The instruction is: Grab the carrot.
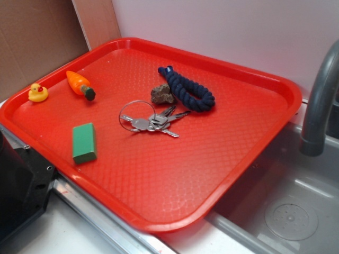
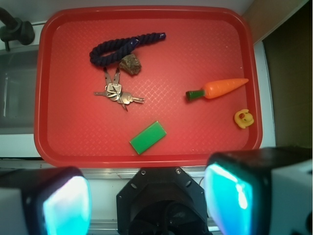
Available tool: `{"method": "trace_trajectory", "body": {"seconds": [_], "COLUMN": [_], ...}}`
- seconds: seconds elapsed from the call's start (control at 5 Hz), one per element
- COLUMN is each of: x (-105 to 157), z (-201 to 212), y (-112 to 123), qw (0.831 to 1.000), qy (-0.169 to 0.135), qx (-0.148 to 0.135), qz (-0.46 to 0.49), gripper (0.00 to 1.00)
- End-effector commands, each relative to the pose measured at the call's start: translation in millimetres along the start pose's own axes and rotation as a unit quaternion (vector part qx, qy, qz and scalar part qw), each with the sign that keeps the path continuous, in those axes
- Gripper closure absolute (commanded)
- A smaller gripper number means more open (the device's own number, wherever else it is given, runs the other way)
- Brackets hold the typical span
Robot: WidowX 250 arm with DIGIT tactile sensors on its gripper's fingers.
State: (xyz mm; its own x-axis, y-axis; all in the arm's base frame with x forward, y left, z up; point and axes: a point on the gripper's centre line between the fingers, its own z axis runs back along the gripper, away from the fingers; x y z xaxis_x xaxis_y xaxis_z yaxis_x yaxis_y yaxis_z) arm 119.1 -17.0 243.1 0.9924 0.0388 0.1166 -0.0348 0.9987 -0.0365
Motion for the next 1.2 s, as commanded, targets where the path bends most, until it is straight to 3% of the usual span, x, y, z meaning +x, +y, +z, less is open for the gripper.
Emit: {"method": "trace_trajectory", "body": {"seconds": [0.0,0.2,0.4,0.6,0.8,1.0], "x": [0.0,19.0,30.6,36.2,53.0,68.7], "z": [0.0,-50.7,-85.0,-101.9,-135.8,-165.0], "y": [0.0,51.0,102.3,136.2,150.9,154.2], "qw": [1.000,0.995,0.979,0.947,0.923,0.920], "qy": [0.000,0.028,0.004,-0.047,-0.110,-0.099], "qx": [0.000,0.010,-0.019,-0.005,-0.003,-0.002], "qz": [0.000,0.099,0.202,0.318,0.368,0.379], "gripper": [0.00,0.00,0.00,0.00,0.00,0.00]}}
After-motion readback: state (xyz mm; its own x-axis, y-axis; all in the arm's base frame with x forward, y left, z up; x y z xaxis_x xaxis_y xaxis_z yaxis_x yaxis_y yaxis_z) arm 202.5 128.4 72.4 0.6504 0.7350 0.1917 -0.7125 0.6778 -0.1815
